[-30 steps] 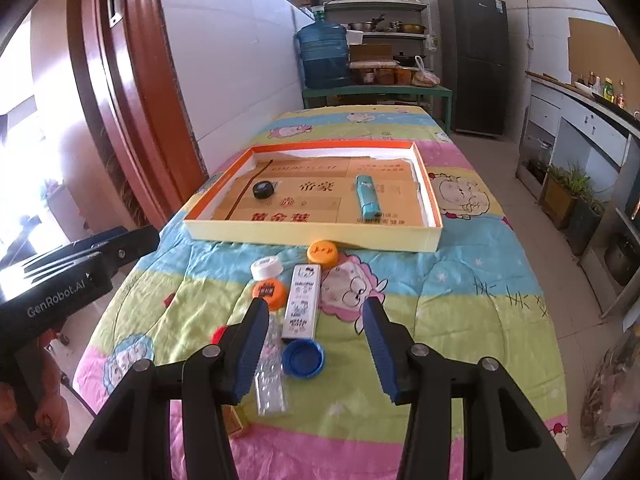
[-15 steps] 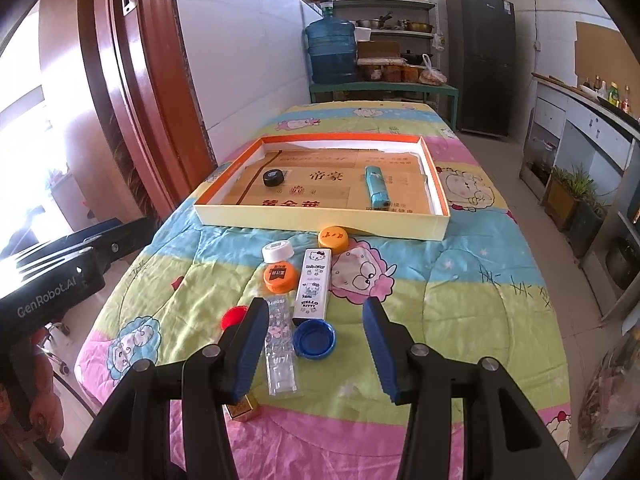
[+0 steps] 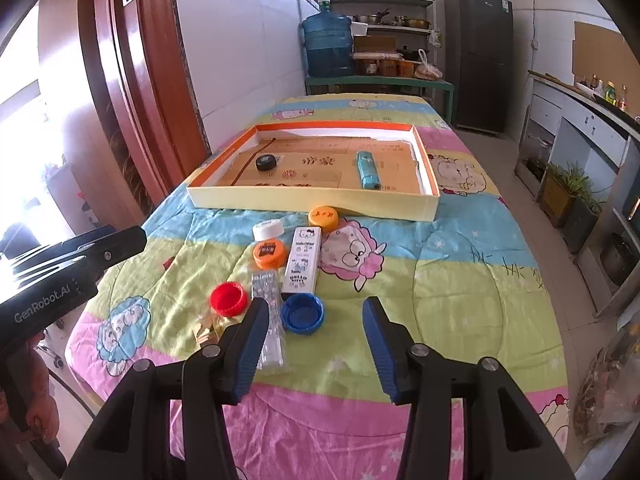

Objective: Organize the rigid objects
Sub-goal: 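Withdraw both open tools from the box back toward the remaining items, then lower the left tool onto the gold rectangular box and close on it, then grasp the clear plastic case with the right tool while the left tool holds the gold box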

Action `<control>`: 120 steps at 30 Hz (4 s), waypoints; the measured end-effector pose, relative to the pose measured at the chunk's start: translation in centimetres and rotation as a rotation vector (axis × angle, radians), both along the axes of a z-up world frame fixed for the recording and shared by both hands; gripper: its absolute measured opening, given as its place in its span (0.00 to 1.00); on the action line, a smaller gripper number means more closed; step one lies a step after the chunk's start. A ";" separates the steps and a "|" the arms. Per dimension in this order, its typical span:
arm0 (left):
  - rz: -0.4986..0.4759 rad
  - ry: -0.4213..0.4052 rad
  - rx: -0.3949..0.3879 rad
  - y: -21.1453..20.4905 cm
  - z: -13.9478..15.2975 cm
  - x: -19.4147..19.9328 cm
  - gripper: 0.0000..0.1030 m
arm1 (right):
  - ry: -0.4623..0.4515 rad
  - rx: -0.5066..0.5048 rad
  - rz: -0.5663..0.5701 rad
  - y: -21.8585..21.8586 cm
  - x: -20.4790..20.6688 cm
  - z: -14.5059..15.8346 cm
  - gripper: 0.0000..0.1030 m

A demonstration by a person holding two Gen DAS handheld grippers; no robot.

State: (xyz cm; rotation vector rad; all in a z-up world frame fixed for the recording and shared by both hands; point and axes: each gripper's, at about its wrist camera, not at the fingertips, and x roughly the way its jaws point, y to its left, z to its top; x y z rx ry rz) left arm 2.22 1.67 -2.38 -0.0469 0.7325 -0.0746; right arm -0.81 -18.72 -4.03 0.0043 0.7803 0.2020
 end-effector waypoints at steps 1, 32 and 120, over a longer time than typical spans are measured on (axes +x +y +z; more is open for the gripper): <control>-0.003 -0.001 0.004 -0.2 0.0 -0.1 0.42 | 0.001 0.003 -0.002 -0.1 0.0 0.0 0.47; -0.057 0.182 -0.166 -4.6 -6.1 0.1 0.42 | 0.046 0.027 -0.050 -2.4 -0.5 -1.6 0.47; 0.021 0.068 -0.077 0.8 -3.5 3.0 0.21 | 0.099 0.103 0.133 1.6 -0.4 -1.7 0.20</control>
